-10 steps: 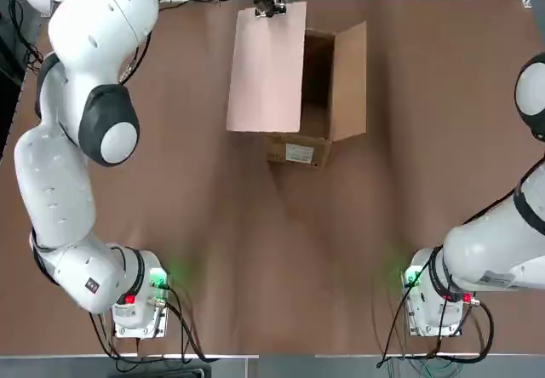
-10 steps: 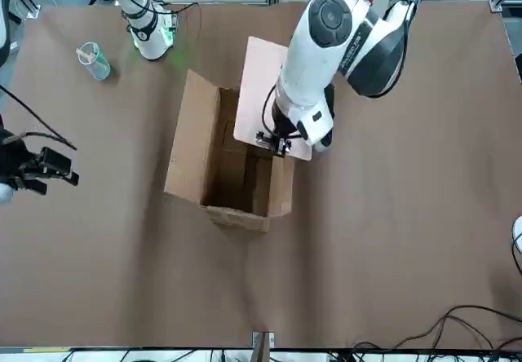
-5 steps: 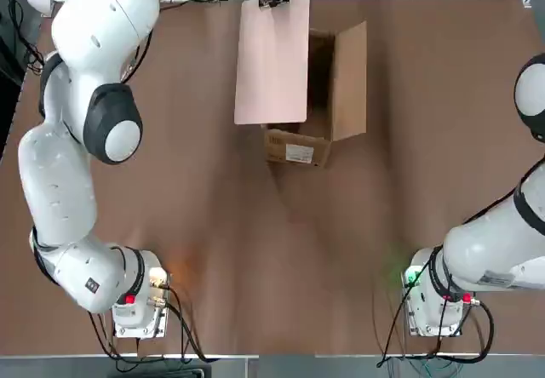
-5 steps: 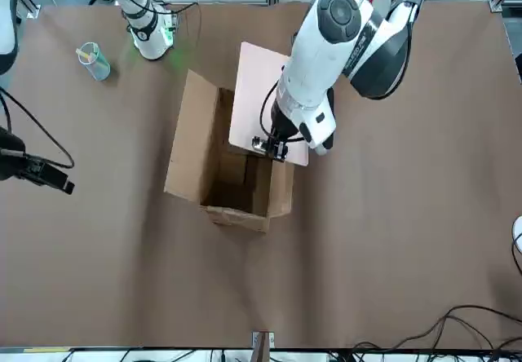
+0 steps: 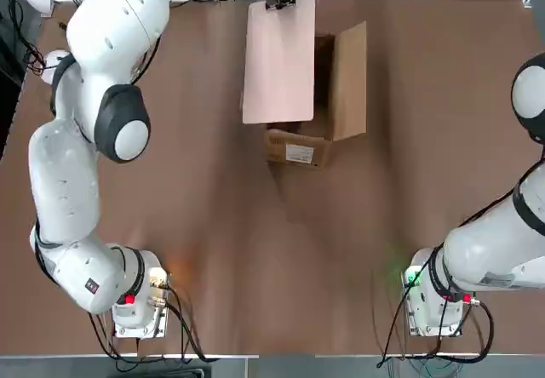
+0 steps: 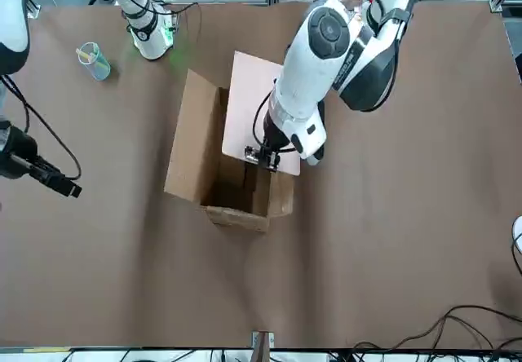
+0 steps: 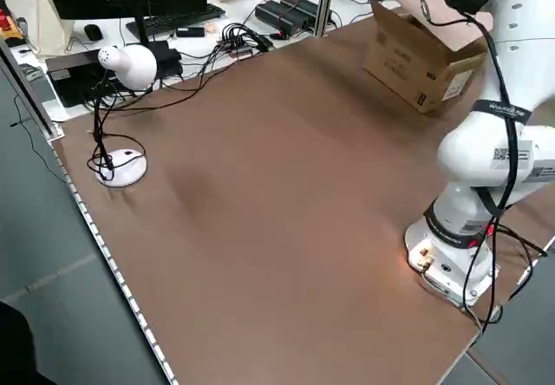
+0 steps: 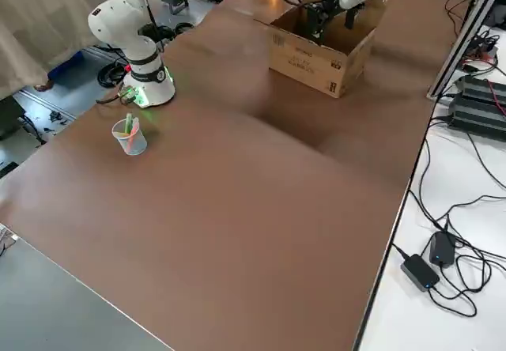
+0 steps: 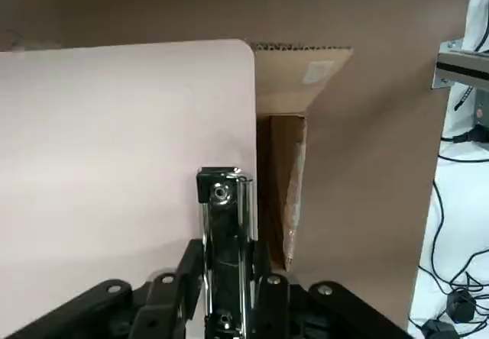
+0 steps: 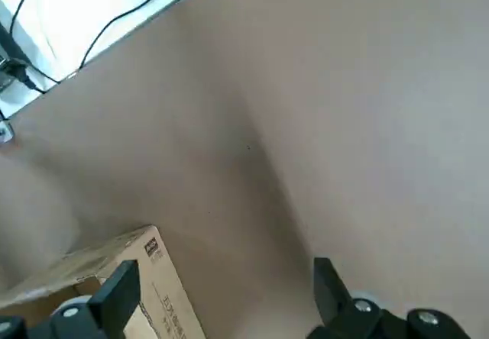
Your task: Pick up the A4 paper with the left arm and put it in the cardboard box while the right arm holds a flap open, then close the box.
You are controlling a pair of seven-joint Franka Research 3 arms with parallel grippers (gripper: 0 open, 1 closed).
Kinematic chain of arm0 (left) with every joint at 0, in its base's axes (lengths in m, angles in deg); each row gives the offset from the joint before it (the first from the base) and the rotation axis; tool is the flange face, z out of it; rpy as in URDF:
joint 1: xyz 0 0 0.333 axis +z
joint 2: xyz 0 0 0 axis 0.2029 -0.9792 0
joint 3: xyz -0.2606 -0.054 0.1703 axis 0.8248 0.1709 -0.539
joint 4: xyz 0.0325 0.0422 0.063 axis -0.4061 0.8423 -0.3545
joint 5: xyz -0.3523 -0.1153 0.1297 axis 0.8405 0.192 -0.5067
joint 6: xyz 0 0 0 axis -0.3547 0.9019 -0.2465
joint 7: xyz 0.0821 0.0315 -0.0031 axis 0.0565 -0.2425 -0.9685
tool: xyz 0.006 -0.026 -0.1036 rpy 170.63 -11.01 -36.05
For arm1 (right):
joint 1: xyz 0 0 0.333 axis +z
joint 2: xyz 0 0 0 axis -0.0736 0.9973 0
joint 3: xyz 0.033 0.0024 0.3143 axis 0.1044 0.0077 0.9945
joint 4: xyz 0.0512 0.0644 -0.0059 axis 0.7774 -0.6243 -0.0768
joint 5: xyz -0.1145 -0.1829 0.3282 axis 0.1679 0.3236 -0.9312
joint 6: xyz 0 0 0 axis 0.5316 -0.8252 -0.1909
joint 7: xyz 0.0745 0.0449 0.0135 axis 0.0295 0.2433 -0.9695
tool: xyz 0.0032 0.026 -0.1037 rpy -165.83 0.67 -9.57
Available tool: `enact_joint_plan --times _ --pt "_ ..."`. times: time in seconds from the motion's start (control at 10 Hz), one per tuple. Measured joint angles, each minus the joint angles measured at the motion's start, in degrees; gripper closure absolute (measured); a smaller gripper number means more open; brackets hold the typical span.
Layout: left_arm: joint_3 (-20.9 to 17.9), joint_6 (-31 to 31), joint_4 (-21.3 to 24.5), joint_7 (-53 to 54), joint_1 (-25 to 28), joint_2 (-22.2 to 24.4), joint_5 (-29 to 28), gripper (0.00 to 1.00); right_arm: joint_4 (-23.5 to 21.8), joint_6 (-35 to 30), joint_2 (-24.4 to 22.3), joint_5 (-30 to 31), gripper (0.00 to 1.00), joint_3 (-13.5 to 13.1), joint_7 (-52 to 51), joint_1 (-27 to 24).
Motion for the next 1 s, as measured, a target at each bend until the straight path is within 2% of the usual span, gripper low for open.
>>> enact_joint_plan --times 0.3,0.6,1.0 --pt "-0.01 -1.45 -0.59 -0.01 0.0 -0.96 0.0 0.7 0.02 -2.57 -1.06 0.03 0.0 -0.14 0.9 -0.13" --pt "-1.05 -4.0 -0.72 -0.02 -0.71 -1.77 0.0 0.7 0.01 -6.55 -4.03 0.08 0.0 -0.37 2.93 -0.47" --pt "-2.26 -6.06 -0.82 -0.57 -2.0 -2.69 0.0 0.7 -0.83 -4.34 -4.32 0.18 0.0 -0.64 3.74 -2.36"
